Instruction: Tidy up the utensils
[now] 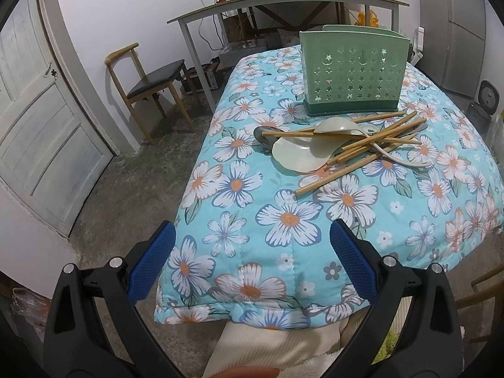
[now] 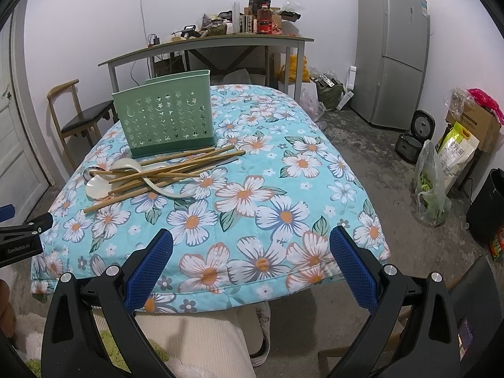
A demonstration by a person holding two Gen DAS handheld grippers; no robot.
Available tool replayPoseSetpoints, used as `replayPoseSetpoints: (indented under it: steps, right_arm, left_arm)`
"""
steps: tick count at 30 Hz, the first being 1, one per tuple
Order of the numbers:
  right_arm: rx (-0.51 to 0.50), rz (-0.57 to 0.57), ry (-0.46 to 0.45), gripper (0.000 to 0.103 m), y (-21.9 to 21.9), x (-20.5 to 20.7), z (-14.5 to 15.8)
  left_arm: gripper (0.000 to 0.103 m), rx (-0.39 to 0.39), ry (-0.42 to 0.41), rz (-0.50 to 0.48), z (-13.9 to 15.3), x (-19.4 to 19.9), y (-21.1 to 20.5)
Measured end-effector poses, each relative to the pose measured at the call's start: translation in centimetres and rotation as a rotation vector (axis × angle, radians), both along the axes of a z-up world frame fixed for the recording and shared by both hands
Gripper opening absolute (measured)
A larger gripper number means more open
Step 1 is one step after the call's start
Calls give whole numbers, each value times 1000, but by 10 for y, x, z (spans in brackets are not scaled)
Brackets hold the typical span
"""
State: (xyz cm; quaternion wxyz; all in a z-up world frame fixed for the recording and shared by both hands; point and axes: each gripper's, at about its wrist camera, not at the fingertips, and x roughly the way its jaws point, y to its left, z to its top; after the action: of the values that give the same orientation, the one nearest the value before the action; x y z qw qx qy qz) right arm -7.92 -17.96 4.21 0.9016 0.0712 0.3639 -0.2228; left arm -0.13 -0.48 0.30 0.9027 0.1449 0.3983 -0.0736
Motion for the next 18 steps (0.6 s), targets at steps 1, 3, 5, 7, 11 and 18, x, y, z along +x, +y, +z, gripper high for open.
replayPoseSetpoints:
  steps: [1, 3, 5, 7, 11, 18]
  right_arm:
    - [-1, -1, 0, 97, 0, 0, 0]
    - [-1, 0, 0, 97, 0, 0, 0]
    - [-2, -1, 0, 97, 0, 0, 0]
    - [-1, -1, 0, 97, 0, 0, 0]
    - [-4, 2, -4, 97, 2, 2, 2]
    - [-7, 6, -2, 97, 4, 3, 2]
  left_arm:
    - [95, 0, 0, -1, 0, 0, 0]
    - [95, -2, 1, -5, 0, 0, -2]
    - [95, -5, 0, -8, 0, 0, -3]
    - [95, -10, 1, -11, 1, -1, -3]
    - [95, -12, -2, -17, 1, -2, -2]
    - [95, -16, -7, -28, 2, -4, -3]
